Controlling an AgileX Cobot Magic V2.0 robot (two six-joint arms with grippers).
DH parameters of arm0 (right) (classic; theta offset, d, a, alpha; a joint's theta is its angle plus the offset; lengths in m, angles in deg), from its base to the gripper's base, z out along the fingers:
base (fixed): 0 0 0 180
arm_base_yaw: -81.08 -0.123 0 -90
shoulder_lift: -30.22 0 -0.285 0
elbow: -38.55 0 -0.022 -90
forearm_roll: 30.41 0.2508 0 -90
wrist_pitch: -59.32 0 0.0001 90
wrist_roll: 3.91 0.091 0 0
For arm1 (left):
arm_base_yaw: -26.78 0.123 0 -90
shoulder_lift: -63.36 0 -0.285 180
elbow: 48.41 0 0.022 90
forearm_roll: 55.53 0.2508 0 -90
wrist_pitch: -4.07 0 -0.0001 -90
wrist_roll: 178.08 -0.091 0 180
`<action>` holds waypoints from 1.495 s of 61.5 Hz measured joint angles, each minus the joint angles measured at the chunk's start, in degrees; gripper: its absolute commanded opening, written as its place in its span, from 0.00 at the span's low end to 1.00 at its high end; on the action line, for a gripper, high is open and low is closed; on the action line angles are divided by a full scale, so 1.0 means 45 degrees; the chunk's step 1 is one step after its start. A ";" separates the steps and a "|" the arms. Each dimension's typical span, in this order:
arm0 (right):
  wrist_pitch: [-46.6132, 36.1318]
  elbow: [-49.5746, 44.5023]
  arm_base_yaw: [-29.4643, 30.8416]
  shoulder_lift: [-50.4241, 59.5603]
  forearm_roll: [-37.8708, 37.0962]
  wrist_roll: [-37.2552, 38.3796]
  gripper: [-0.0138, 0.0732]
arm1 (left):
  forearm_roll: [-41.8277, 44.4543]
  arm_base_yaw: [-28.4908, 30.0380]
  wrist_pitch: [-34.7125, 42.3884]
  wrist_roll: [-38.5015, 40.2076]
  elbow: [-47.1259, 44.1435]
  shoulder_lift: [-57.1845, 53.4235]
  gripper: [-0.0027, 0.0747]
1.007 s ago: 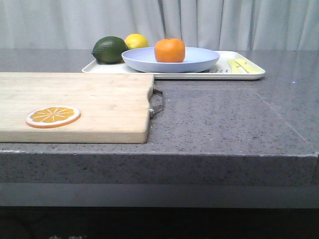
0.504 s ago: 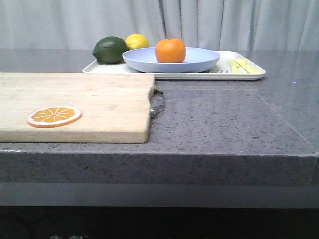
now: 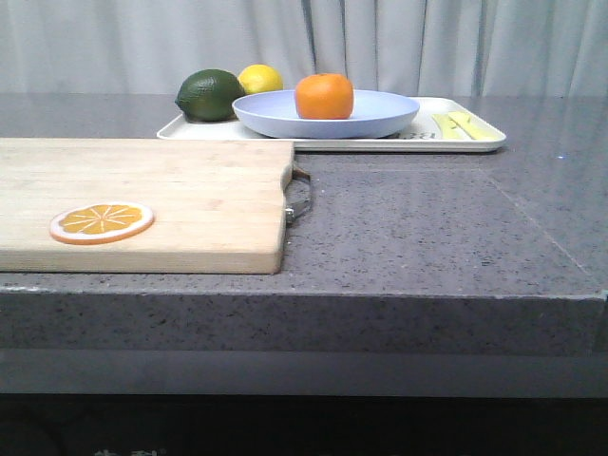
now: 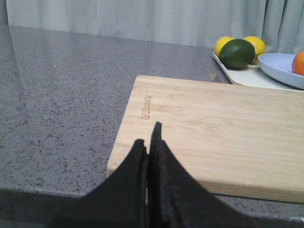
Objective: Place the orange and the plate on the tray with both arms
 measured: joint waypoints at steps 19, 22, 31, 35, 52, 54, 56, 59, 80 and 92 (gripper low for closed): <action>0.0000 0.0000 0.0000 0.0000 0.0000 0.0000 0.03 | 0.0000 0.0000 0.0083 0.0000 0.0000 0.0000 0.01; 0.0000 0.0000 0.0000 0.0000 0.0000 0.0000 0.03 | 0.0000 0.0000 0.0083 0.0000 0.0000 0.0000 0.01; 0.0000 0.0000 0.0000 0.0000 0.0000 0.0000 0.03 | 0.0000 0.0000 0.0083 0.0000 0.0000 0.0000 0.01; 0.0000 0.0000 0.0000 0.0000 0.0000 0.0000 0.03 | 0.0000 0.0000 0.0083 0.0000 0.0000 0.0000 0.01; 0.0000 0.0000 0.0000 0.0000 0.0000 0.0000 0.03 | 0.0000 0.0000 0.0083 0.0000 0.0000 0.0000 0.01; 0.0000 0.0000 0.0000 0.0000 0.0000 0.0000 0.03 | 0.0000 0.0000 0.0083 0.0000 0.0000 0.0000 0.01; 0.0000 0.0000 0.0000 0.0000 0.0000 0.0000 0.03 | 0.0000 0.0000 0.0083 0.0000 0.0000 0.0000 0.01; -0.0019 -0.0023 0.0000 0.0000 0.0000 0.0000 0.03 | 0.0000 0.0000 0.0083 0.0000 0.0000 0.0000 0.01; -0.4069 -0.3702 0.1210 0.1959 -0.0168 -0.0131 0.03 | 0.0000 0.0000 0.0083 0.0000 0.0000 0.0000 0.01; -0.4183 -0.5732 0.2106 0.3254 -0.0168 -0.0131 0.03 | 0.0000 0.0000 0.0083 0.0000 0.0000 0.0000 0.01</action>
